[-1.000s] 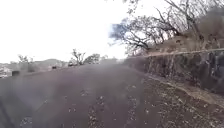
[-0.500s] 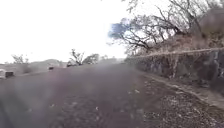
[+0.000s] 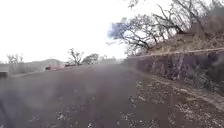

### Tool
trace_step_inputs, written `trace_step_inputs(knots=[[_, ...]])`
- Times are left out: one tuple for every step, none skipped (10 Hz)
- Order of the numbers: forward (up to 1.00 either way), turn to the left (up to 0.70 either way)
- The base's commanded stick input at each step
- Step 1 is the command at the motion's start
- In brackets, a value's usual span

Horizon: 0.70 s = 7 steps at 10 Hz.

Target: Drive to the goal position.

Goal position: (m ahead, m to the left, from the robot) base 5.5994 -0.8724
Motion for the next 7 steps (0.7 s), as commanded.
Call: trace_step_inputs(knots=[[0.7,0.01],[0.7,0.02],[0.7,0.0],[0.7,0.0],[0.7,0.0],[0.7,0.0],[0.7,0.0]])
